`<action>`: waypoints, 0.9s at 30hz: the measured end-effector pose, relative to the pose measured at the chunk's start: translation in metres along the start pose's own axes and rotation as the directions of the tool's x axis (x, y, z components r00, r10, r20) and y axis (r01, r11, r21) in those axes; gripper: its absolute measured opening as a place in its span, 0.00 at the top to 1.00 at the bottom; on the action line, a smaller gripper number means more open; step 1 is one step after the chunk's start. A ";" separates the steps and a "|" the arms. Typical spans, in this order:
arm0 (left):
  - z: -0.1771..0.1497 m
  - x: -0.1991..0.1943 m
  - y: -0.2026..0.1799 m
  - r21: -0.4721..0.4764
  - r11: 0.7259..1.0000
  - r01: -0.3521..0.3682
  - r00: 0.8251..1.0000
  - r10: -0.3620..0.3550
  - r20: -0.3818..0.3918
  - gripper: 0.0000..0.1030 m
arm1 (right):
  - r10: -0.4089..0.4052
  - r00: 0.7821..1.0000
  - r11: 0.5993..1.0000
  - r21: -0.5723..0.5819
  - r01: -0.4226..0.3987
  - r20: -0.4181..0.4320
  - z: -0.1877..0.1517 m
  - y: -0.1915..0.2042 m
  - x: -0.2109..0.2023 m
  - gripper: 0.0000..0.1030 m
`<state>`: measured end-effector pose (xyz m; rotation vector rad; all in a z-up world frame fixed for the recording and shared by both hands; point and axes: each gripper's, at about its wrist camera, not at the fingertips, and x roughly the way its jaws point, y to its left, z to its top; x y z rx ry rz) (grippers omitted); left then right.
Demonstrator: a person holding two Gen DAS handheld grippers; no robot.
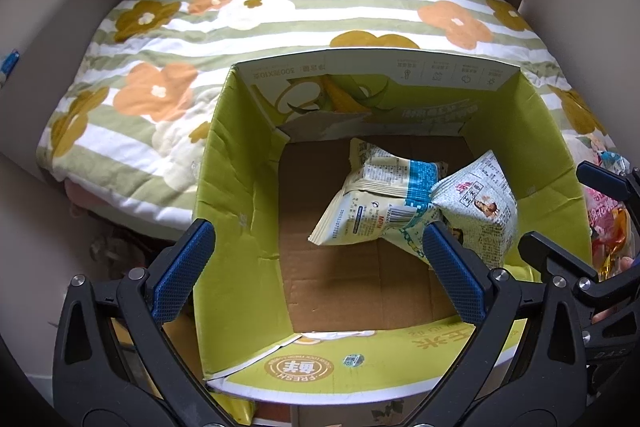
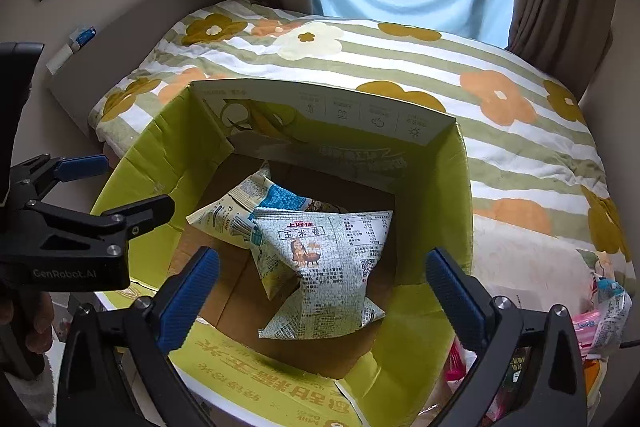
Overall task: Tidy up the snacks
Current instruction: 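Withdraw both tools from the box back toward the snack pile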
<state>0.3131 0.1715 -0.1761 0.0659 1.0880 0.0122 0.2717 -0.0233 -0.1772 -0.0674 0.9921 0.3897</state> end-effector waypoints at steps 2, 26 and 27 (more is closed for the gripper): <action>0.000 -0.004 0.002 -0.001 1.000 0.008 1.000 -0.008 0.006 0.00 | -0.006 1.000 1.000 0.002 0.006 0.007 -0.001 0.001 -0.005 0.00; -0.024 -0.086 -0.058 0.108 0.982 0.154 0.974 -0.169 0.153 0.00 | -0.128 0.989 0.978 0.175 0.114 0.074 -0.053 -0.039 -0.120 0.00; -0.028 -0.093 -0.068 0.115 0.981 0.157 0.971 -0.175 0.164 0.00 | -0.133 0.988 0.976 0.185 0.117 0.078 -0.059 -0.046 -0.128 0.00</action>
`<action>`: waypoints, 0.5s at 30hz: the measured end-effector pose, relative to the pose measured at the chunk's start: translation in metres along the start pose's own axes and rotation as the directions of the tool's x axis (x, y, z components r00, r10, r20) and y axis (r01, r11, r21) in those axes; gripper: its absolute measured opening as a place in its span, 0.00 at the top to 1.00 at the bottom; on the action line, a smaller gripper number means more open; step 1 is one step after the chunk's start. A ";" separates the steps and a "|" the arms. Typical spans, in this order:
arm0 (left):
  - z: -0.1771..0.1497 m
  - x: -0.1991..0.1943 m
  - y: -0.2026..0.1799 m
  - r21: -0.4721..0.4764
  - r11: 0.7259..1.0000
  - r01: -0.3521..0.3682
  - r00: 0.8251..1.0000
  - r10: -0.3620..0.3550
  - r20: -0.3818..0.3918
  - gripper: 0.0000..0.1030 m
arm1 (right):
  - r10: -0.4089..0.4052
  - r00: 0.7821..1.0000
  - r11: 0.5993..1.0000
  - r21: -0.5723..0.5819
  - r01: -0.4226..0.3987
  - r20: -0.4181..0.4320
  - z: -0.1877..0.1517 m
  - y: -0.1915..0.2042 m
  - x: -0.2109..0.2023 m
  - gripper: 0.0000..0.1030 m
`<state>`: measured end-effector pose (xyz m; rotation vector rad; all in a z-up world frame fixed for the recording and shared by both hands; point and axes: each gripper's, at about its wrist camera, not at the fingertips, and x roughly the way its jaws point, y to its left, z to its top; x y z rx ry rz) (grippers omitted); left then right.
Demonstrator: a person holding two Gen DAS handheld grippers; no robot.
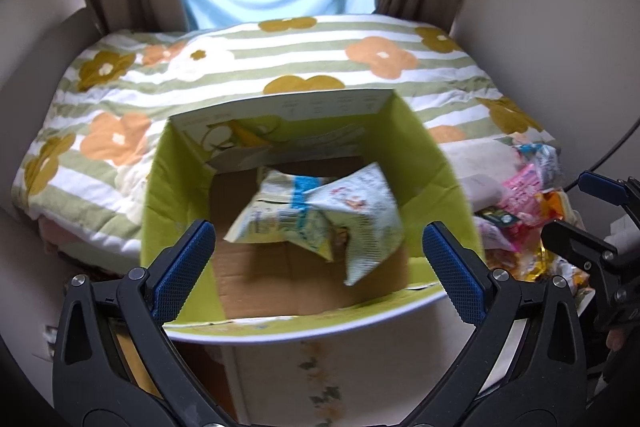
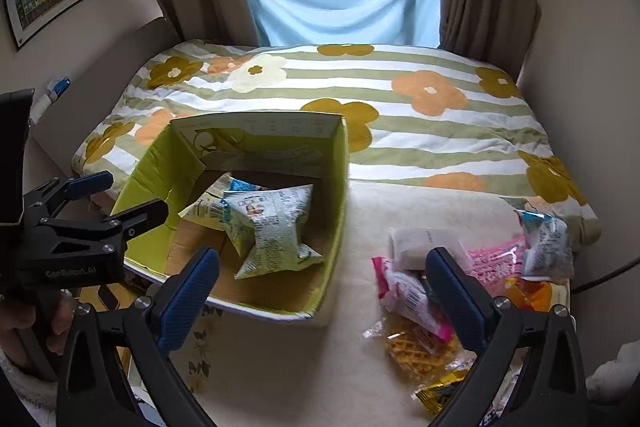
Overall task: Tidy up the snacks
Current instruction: 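Withdraw both tools from the box back toward the snack pile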
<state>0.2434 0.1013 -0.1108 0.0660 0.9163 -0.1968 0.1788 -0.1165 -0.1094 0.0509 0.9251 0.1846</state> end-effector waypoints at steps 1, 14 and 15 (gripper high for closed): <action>-0.002 -0.004 -0.010 0.006 1.000 0.003 1.000 -0.003 0.010 0.00 | -0.007 1.000 1.000 0.010 0.007 0.005 -0.004 -0.009 -0.008 0.00; -0.044 -0.024 -0.178 0.154 0.984 0.093 0.996 -0.094 -0.001 0.00 | -0.113 0.994 0.980 0.162 0.113 -0.013 -0.075 -0.144 -0.084 0.00; -0.050 -0.023 -0.193 0.177 0.979 0.099 0.995 -0.099 -0.006 0.00 | -0.112 0.994 0.978 0.178 0.113 -0.018 -0.081 -0.152 -0.086 0.00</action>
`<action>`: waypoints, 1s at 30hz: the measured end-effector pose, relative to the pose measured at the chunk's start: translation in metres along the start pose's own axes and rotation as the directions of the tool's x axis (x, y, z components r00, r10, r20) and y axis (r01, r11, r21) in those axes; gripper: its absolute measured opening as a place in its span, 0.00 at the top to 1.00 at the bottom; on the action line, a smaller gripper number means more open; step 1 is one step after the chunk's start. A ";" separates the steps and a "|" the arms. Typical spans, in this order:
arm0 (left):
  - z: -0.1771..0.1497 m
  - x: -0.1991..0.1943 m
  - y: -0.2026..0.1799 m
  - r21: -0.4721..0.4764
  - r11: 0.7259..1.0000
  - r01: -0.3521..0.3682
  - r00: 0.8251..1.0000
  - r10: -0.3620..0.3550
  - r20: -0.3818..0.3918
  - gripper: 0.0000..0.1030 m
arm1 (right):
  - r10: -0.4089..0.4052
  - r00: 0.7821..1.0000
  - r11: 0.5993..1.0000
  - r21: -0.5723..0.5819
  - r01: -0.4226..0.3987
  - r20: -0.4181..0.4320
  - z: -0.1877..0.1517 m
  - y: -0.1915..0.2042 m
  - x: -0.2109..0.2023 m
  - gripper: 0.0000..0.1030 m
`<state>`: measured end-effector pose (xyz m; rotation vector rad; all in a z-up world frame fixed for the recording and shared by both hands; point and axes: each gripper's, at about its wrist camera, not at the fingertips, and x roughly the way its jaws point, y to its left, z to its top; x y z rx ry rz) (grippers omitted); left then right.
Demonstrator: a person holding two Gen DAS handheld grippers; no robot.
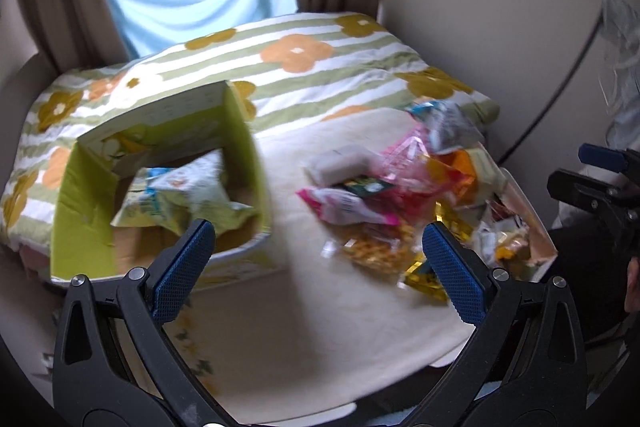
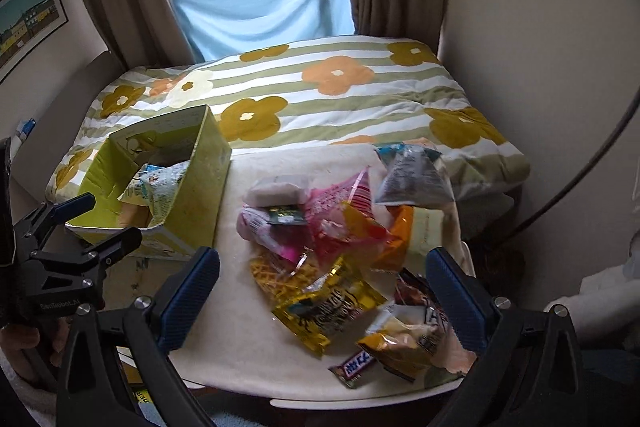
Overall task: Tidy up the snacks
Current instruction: 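Withdraw both tools from the box back toward the snack pile, then grasp the yellow Pillows bag with the left tool while the right tool grasps the TATRE chips bag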
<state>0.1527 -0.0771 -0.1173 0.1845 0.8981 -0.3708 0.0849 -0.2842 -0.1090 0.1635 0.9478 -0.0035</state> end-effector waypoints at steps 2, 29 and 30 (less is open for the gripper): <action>-0.005 0.005 -0.025 0.037 0.999 0.009 1.000 -0.009 -0.011 0.00 | -0.001 1.000 0.999 0.033 0.001 -0.014 -0.010 -0.021 -0.001 0.00; -0.054 0.160 -0.155 0.425 0.885 0.191 0.964 -0.087 -0.253 0.11 | 0.100 0.980 0.806 0.591 0.021 -0.171 -0.090 -0.125 0.103 0.00; -0.055 0.161 -0.155 0.426 0.883 0.196 0.962 -0.089 -0.258 0.13 | 0.097 0.979 0.801 0.598 0.028 -0.177 -0.091 -0.126 0.105 0.00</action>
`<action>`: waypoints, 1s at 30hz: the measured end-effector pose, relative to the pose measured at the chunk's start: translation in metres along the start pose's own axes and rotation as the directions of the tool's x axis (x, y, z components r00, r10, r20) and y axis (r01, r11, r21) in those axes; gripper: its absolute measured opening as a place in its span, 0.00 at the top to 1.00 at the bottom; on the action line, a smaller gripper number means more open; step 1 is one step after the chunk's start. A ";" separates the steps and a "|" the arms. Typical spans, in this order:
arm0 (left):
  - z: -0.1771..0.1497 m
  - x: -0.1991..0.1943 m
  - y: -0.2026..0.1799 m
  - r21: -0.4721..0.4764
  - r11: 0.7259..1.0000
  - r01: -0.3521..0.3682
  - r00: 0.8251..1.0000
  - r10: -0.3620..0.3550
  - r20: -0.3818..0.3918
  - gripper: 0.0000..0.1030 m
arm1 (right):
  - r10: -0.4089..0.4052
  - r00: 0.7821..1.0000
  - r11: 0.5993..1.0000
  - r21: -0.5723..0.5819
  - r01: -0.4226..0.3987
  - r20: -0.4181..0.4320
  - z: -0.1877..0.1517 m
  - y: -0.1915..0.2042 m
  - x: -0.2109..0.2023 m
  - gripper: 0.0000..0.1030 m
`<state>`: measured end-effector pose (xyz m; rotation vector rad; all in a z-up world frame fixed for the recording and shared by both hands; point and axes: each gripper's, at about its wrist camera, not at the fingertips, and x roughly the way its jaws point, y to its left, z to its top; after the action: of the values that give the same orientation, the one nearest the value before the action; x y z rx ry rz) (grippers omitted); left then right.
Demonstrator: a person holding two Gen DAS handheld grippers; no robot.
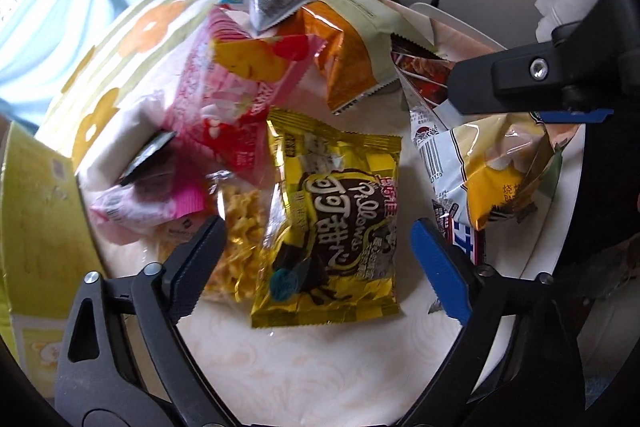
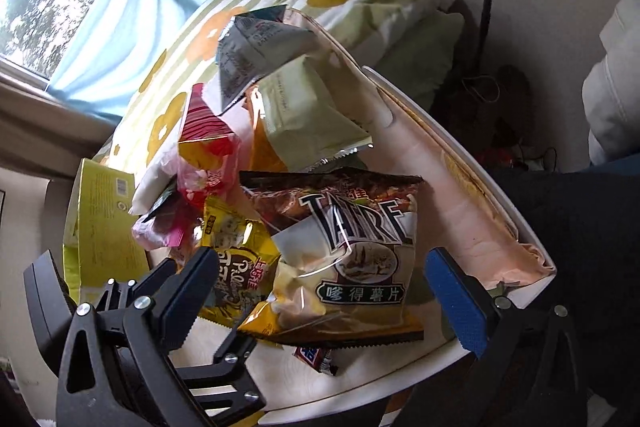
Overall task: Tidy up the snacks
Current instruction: 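Grasp the yellow Pillows bag with the left tool while the right tool grasps the TATRE chips bag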
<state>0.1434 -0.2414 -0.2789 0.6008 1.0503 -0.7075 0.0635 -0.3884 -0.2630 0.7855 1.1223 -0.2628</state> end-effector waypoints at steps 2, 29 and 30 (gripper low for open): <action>0.000 0.005 -0.001 0.010 1.000 -0.001 1.000 0.001 -0.007 0.13 | -0.008 1.000 1.000 0.021 0.008 -0.005 -0.001 -0.003 0.004 0.00; -0.012 0.000 0.001 0.006 0.999 0.053 0.999 -0.053 -0.002 0.50 | 0.024 0.998 0.996 0.087 -0.019 -0.049 -0.008 -0.010 0.024 0.47; -0.013 -0.003 0.001 0.001 0.999 0.052 0.999 -0.052 0.001 0.50 | 0.028 0.998 0.996 0.088 -0.024 -0.048 -0.009 -0.010 0.022 0.48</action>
<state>0.1362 -0.2306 -0.2810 0.5755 1.0677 -0.7544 0.0614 -0.3855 -0.2889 0.8874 1.1520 -0.2735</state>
